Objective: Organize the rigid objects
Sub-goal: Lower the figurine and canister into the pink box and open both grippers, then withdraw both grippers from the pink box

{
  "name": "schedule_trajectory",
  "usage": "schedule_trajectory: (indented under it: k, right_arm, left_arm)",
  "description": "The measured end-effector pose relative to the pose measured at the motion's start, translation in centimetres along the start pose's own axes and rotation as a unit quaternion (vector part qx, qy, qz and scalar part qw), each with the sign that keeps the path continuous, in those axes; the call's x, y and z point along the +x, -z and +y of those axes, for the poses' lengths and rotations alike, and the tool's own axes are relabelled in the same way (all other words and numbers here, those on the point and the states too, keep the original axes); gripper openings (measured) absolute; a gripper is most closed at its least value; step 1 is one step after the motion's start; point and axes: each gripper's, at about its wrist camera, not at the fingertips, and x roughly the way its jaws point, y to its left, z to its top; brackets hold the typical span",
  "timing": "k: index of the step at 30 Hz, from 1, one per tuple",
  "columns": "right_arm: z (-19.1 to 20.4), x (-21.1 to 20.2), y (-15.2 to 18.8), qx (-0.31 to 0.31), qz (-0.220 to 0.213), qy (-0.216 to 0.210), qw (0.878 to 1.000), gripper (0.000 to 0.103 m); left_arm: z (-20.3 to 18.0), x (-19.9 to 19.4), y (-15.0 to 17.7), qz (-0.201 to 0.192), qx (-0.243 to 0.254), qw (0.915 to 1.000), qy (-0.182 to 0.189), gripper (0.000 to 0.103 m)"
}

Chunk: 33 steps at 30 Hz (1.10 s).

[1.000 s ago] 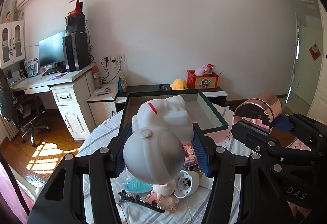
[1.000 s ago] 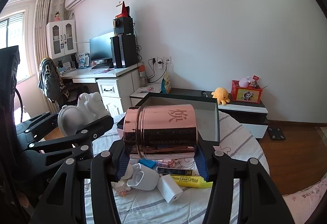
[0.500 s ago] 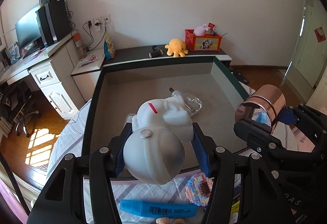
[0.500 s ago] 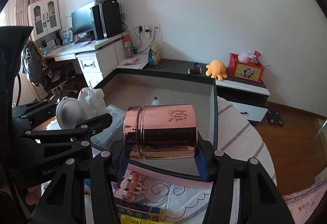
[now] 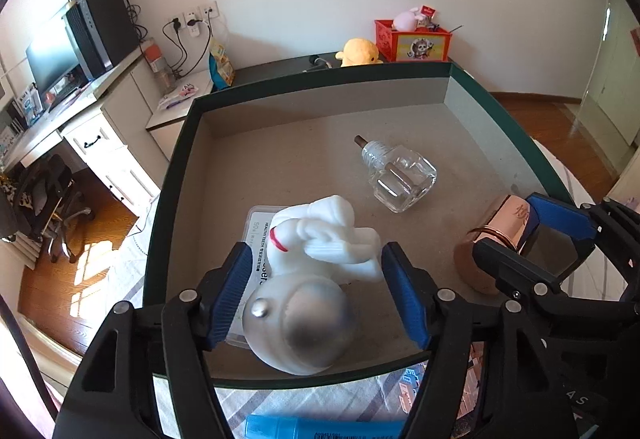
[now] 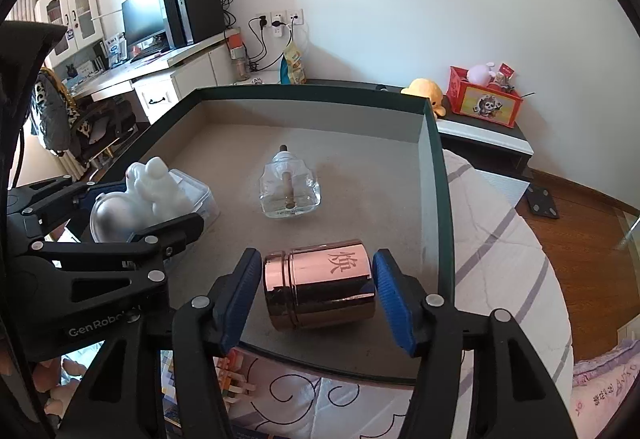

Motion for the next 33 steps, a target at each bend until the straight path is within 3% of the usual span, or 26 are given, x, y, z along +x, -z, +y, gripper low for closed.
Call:
schedule_trajectory:
  k: [3, 7, 12, 14, 15, 26, 33]
  right_arm:
    - [0.1, -1.7, 0.0, 0.012, -0.015, -0.004, 1.000, 0.067]
    - [0.8, -5.7, 0.4, 0.018, -0.048, 0.001, 0.999, 0.083]
    - [3.1, -12.2, 2.4, 0.016, -0.103, 0.010, 0.994, 0.087]
    - [4.5, -14.8, 3.7, 0.008, -0.127, 0.012, 0.992, 0.101]
    - [5.2, -16.0, 4.4, 0.005, -0.137, 0.014, 0.990, 0.103]
    - [9.9, -26.3, 11.1, -0.006, -0.210, 0.050, 0.976, 0.103]
    - [11.1, -30.4, 13.8, 0.002, -0.238, 0.057, 0.970, 0.103]
  left_arm:
    - [0.5, -2.5, 0.6, -0.028, -0.009, 0.9996, 0.005, 0.078]
    - [1.3, -7.5, 2.2, -0.093, -0.024, 0.9952, -0.019, 0.101]
    - [1.6, -14.1, 6.0, -0.155, -0.037, 0.9866, -0.037, 0.103]
    - [1.5, -16.3, 7.7, -0.171, -0.041, 0.9834, -0.044, 0.103]
    - [1.4, -17.3, 8.5, -0.177, -0.039, 0.9821, -0.049, 0.103]
    - [1.1, -26.9, 17.7, -0.237, -0.077, 0.9667, -0.059, 0.103]
    - [0.5, -30.8, 20.4, -0.259, -0.093, 0.9597, -0.057, 0.103]
